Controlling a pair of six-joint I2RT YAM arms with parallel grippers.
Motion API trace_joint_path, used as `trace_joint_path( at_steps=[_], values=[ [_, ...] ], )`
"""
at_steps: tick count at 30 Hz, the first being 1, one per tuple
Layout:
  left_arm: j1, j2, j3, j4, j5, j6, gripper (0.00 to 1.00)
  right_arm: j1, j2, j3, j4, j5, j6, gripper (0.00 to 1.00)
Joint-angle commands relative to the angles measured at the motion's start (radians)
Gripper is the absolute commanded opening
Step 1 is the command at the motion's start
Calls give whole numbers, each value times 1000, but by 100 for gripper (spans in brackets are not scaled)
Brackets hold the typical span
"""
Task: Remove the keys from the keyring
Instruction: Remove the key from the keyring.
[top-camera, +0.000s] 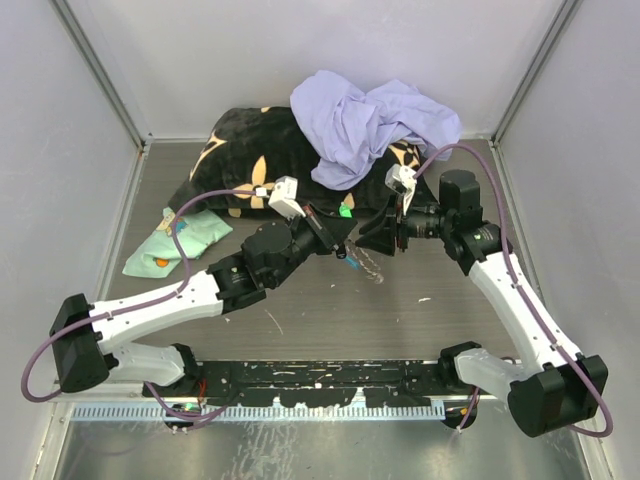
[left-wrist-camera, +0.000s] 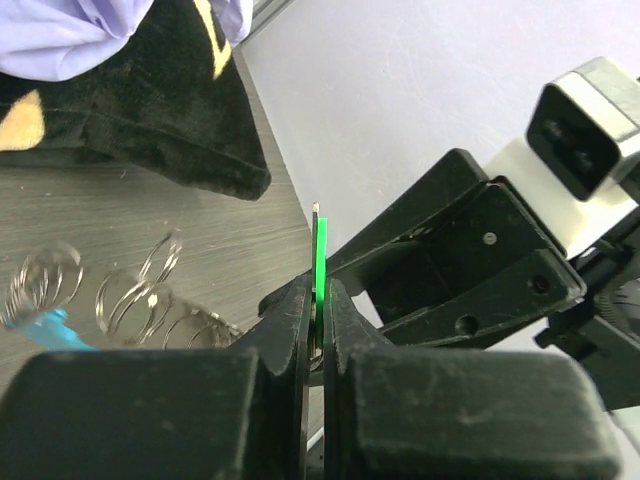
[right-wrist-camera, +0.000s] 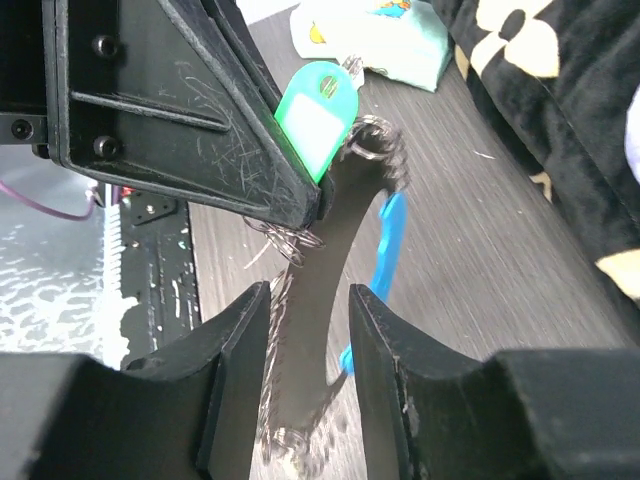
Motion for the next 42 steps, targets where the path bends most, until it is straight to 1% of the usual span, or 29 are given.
trace_joint_path(
  at_steps=[1,7,13,16,20,22,24,29,33,37,42],
  values=[
    [-2,-56,23,128,1,-23,0,-4,-1,-25,264,-96,209,43],
    [-2,-66,30,134,7,-24,0,-6,11,-54,389,-104,331,43],
    [-2,-64,33,142,9,-25,0,-7,24,-59,439,-83,388,38],
    [-2,-63,35,144,12,-27,0,-6,27,-63,459,-93,407,31],
    [-3,-61,35,142,11,-27,0,-7,25,-54,451,-107,378,16],
    [-3,-61,35,135,6,-24,0,-6,24,-33,400,-105,318,10],
    [-2,-59,39,121,-2,-18,0,1,24,3,305,-90,215,7],
    [-2,-44,56,76,-10,-11,0,43,29,128,27,16,-74,5],
    [-2,-32,69,63,-6,-11,0,107,41,207,-123,135,-258,5],
    [-2,-22,78,56,2,-13,0,179,55,271,-226,276,-395,5],
    [-2,-7,82,58,8,-21,0,281,75,331,-295,418,-465,4]
  ],
)
